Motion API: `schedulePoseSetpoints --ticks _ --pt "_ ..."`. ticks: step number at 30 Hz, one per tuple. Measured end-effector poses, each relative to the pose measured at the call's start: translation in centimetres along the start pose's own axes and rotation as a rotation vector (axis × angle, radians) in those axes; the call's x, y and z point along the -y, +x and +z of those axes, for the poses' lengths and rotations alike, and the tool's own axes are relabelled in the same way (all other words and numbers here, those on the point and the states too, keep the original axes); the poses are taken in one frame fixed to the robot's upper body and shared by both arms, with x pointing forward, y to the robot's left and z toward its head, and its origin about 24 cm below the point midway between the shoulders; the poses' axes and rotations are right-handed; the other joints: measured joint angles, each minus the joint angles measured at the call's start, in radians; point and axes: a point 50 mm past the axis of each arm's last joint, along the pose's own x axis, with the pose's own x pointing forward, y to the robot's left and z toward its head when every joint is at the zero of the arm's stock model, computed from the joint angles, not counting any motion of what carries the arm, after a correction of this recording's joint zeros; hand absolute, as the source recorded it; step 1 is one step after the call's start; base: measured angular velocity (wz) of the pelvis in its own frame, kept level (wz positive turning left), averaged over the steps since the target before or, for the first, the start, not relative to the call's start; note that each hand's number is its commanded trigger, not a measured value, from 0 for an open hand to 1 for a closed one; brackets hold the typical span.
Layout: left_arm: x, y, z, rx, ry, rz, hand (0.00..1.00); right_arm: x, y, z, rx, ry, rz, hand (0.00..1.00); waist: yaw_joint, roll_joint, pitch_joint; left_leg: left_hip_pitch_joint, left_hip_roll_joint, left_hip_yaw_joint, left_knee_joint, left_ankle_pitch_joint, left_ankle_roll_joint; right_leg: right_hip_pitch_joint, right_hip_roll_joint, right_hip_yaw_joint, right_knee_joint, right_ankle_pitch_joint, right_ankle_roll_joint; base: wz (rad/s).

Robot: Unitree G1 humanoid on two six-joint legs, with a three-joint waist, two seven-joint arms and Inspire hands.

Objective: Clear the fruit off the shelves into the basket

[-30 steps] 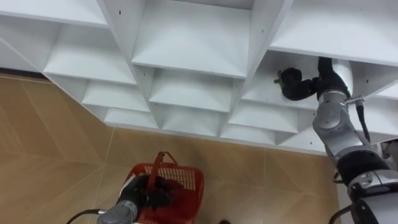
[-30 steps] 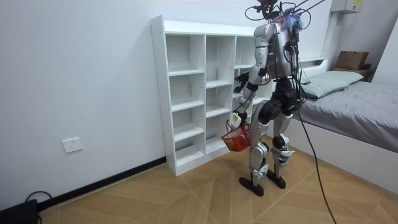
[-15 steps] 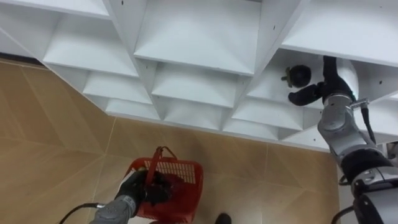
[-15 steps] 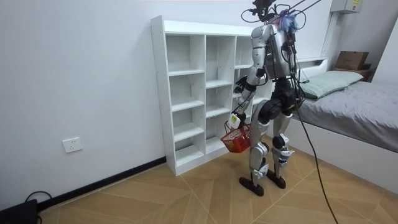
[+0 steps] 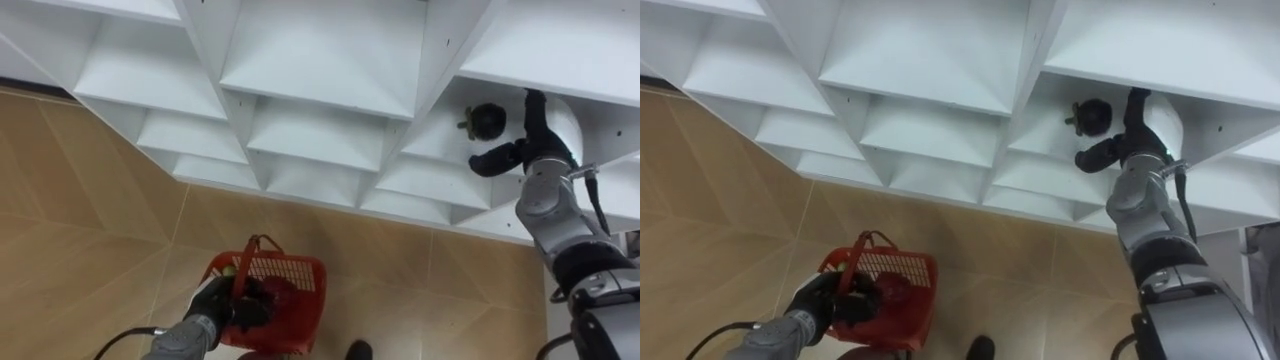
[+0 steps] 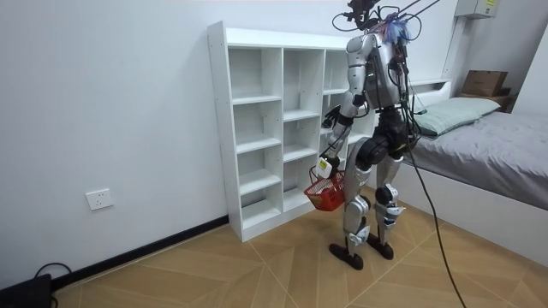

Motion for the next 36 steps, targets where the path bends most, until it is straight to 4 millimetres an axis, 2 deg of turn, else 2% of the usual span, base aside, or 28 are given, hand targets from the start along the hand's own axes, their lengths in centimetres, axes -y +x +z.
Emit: schedulePoseSetpoints --ticks 11,31,36 --pt "0.20 0.16 0.60 0.014 0.001 -0.006 1.00 0.32 0.33 0.82 0.028 -0.018 -0.009 0.00 0.002 0.001 0.0047 -0.001 0.000 0.000 -0.005 0.001 -0.001 -0.003 0.002 0.000 -0.001 0.000 0.000 0.00" --pt "0.51 0.22 0.76 0.017 0.002 -0.035 1.00 0.41 0.43 0.94 0.025 -0.023 -0.007 0.00 0.008 0.001 0.0048 -0.002 0.000 0.000 -0.005 0.001 -0.001 -0.004 0.006 -0.001 -0.002 0.000 0.000 0.00" --pt "0.51 0.20 0.67 0.014 0.007 -0.031 1.00 0.41 0.43 1.01 0.052 -0.080 0.010 0.00 0.011 0.001 0.0048 -0.002 0.001 0.000 -0.004 0.002 -0.002 -0.003 0.005 -0.001 -0.002 0.001 -0.001 0.00"
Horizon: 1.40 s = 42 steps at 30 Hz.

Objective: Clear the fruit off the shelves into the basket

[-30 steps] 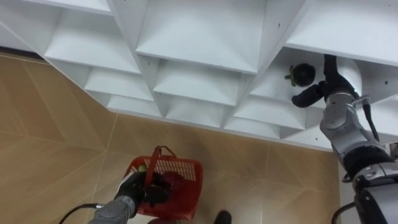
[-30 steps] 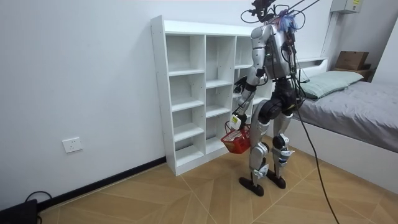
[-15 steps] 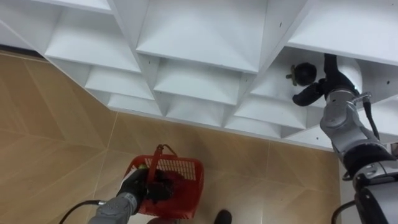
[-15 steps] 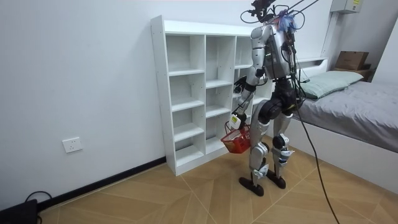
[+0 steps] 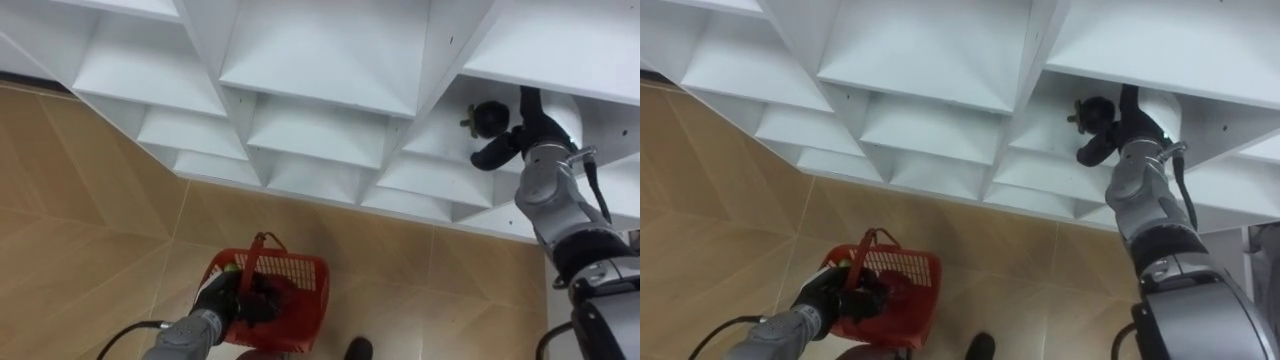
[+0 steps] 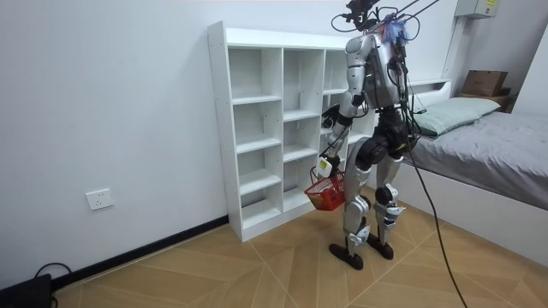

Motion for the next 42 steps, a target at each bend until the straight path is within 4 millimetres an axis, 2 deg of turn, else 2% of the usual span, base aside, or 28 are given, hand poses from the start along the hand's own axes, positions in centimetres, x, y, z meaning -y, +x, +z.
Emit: schedulePoseSetpoints --ticks 5,10,24,30,40,41,42 --pt "-0.1 0.0 0.0 0.001 0.002 0.013 1.00 0.5 0.2 -0.4 0.006 -0.049 0.032 0.00 0.020 -0.002 0.0012 0.000 0.001 -0.003 -0.002 0.003 -0.001 -0.001 -0.004 -0.003 0.001 0.001 -0.002 0.01" --pt "-0.1 0.0 0.1 0.004 0.012 0.014 1.00 0.6 0.4 -0.2 0.001 -0.064 0.044 0.00 0.022 -0.012 0.0069 -0.004 0.001 -0.010 -0.005 0.009 -0.002 -0.001 -0.004 -0.014 0.001 0.002 -0.003 0.05" --pt "0.0 0.0 0.1 0.001 0.043 0.005 1.00 1.3 1.0 0.2 -0.002 -0.064 0.086 0.00 0.023 -0.020 0.0105 -0.017 0.002 -0.011 -0.004 0.012 -0.002 -0.012 -0.006 -0.022 0.002 0.003 -0.005 0.01" --pt "0.1 0.1 0.5 0.022 0.056 -0.004 1.00 1.4 1.1 0.2 -0.010 -0.051 0.097 0.00 0.023 -0.034 0.0200 -0.021 0.003 -0.013 -0.005 0.013 -0.003 -0.015 -0.005 -0.026 0.002 0.004 -0.006 0.00" --pt "0.3 0.1 0.5 0.021 0.051 -0.010 1.00 1.8 1.3 0.1 -0.015 -0.062 0.112 0.00 0.022 -0.034 0.0203 -0.027 0.001 -0.022 0.000 0.013 -0.003 -0.017 -0.005 -0.033 0.002 0.004 -0.006 0.01" --pt "0.3 0.1 0.4 0.019 0.056 -0.012 1.00 1.9 1.3 0.1 -0.017 -0.065 0.115 0.46 0.022 -0.034 0.0204 -0.029 0.001 -0.025 0.001 0.013 -0.003 -0.017 -0.006 -0.037 0.002 0.004 -0.006 0.07" --pt "0.3 0.1 0.4 0.018 0.059 -0.014 1.00 2.0 1.3 0.0 -0.018 -0.066 0.116 1.00 0.022 -0.034 0.0204 -0.031 0.000 -0.028 0.003 0.013 -0.003 -0.017 -0.006 -0.040 0.002 0.004 -0.006 0.09"
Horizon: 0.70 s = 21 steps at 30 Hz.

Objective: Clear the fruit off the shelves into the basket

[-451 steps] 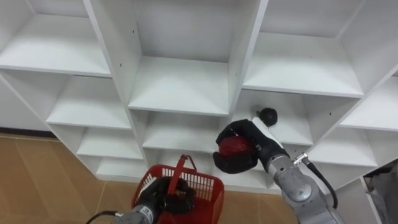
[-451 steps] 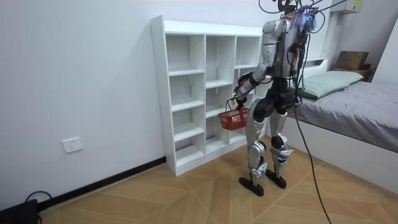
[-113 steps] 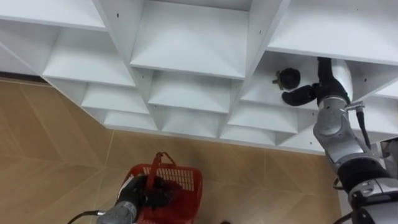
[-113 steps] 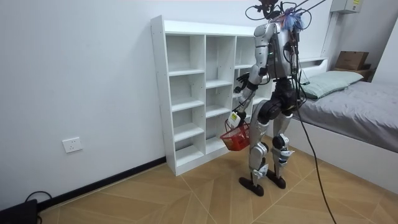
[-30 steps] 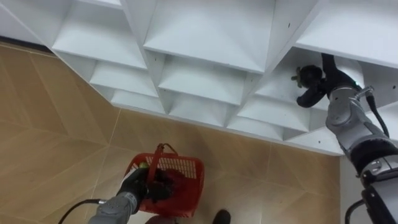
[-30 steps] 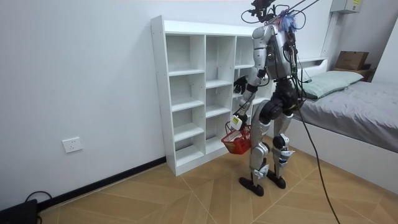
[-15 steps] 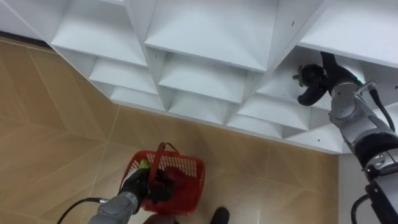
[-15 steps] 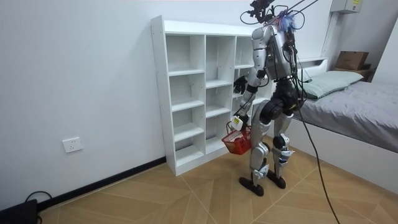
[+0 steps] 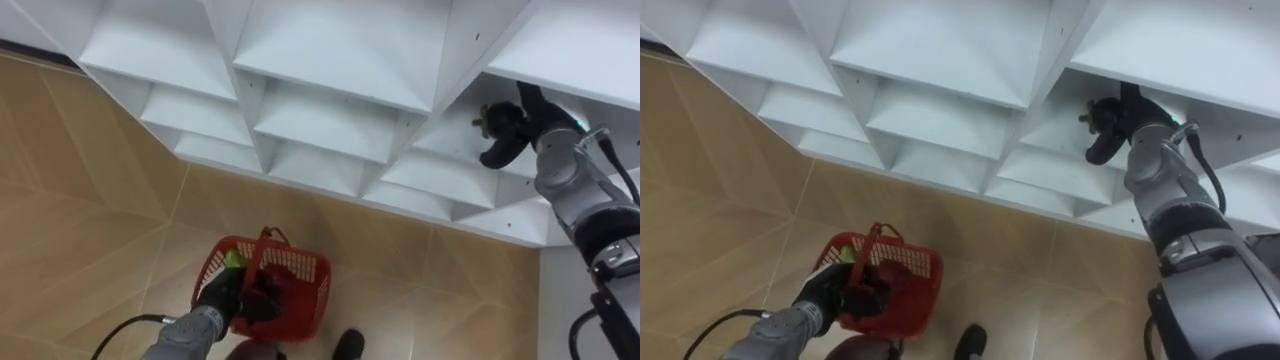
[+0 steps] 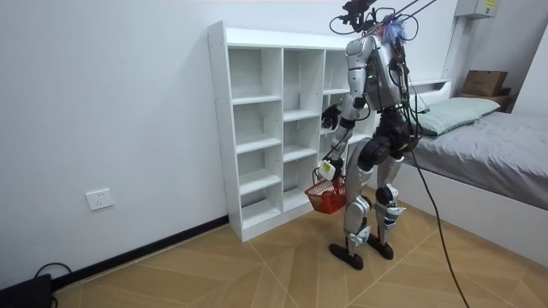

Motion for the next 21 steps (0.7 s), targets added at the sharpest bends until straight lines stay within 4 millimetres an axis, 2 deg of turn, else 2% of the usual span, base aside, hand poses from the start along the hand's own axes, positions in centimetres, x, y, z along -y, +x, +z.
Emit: schedulePoseSetpoints --ticks 9,10,11,15,21 --pt "-0.58 -0.13 -0.15 -0.004 0.005 0.013 1.00 -0.02 0.00 -0.21 -0.011 -0.013 0.017 1.00 0.001 0.001 0.0007 -0.007 0.000 -0.008 0.009 0.000 0.000 0.000 0.000 -0.009 0.000 0.000 -0.001 0.02" --pt "-0.64 -0.13 -0.05 0.000 0.006 0.013 1.00 0.14 0.01 -0.32 -0.014 -0.016 0.011 1.00 0.002 0.004 0.0026 -0.008 0.000 -0.010 0.010 0.000 0.000 0.000 0.000 -0.010 0.000 0.001 -0.002 0.00" --pt "-0.63 -0.13 0.04 0.005 0.007 0.012 1.00 0.38 0.03 -0.40 -0.016 -0.019 -0.003 1.00 0.006 0.007 0.0049 -0.009 0.000 -0.010 0.010 0.000 0.000 0.000 0.000 -0.011 0.000 0.001 -0.002 0.00" --pt "-0.56 -0.15 -0.05 0.004 -0.006 0.010 1.00 0.63 0.04 -0.71 -0.031 -0.032 -0.014 1.00 0.031 0.009 0.0060 -0.009 0.001 -0.010 0.008 0.001 -0.001 -0.001 0.001 -0.013 -0.001 0.001 -0.002 0.00" --pt "-0.46 -0.16 -0.02 0.008 -0.005 0.006 1.00 0.62 0.09 -0.51 -0.024 -0.035 -0.006 1.00 0.034 0.009 0.0060 -0.022 0.000 -0.011 0.008 0.001 -0.001 -0.013 0.000 -0.015 -0.002 0.001 -0.002 0.00"
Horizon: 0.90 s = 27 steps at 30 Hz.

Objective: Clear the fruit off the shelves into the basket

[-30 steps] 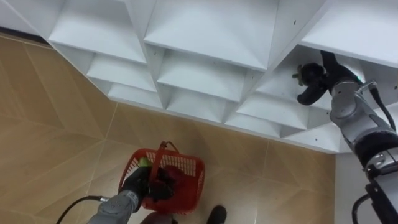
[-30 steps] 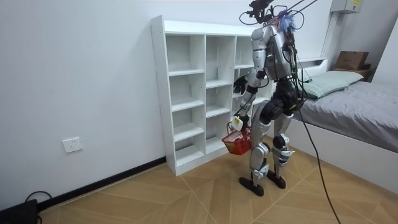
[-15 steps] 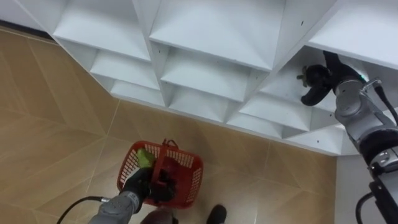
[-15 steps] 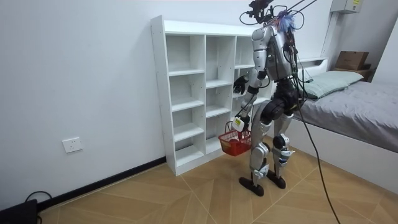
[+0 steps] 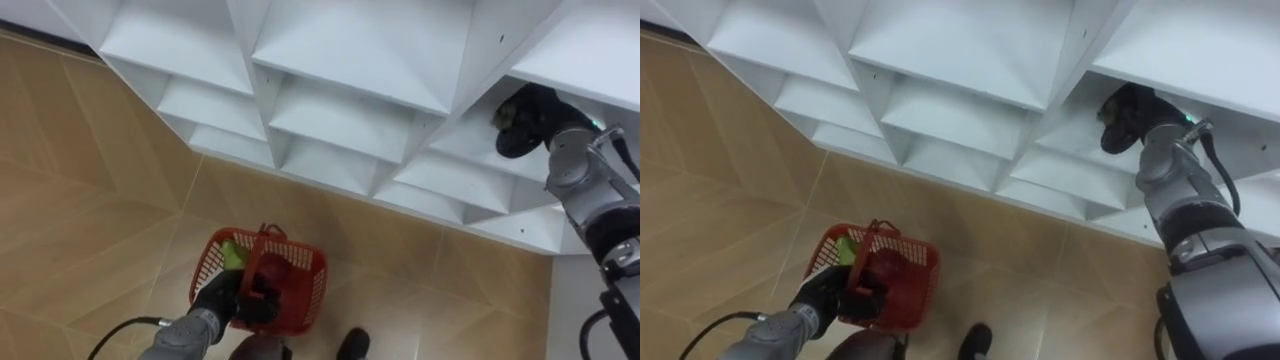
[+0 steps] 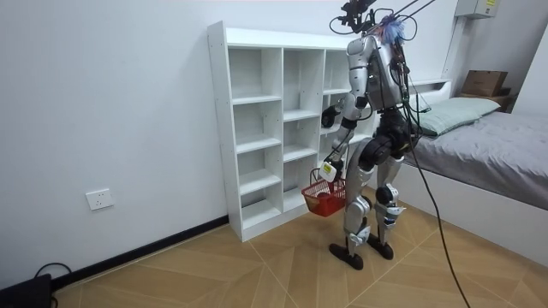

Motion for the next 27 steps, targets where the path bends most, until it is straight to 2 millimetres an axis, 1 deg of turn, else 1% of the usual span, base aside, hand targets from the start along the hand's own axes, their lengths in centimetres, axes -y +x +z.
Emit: schedulePoseSetpoints --ticks 22,27 --pt "0.02 -0.02 -0.11 -0.003 -0.001 0.005 1.00 -0.23 -0.02 0.02 0.001 0.000 0.034 1.00 0.003 -0.002 -0.0017 0.000 0.001 0.003 0.004 0.000 0.000 -0.002 -0.001 0.003 0.005 0.000 0.000 0.00" --pt "0.06 0.03 0.06 0.003 -0.013 0.008 1.00 -0.28 0.01 0.31 0.010 0.018 0.052 1.00 -0.003 -0.006 -0.0040 0.000 0.002 0.007 0.006 0.000 0.000 -0.004 0.000 0.014 0.008 0.000 0.000 -0.01"
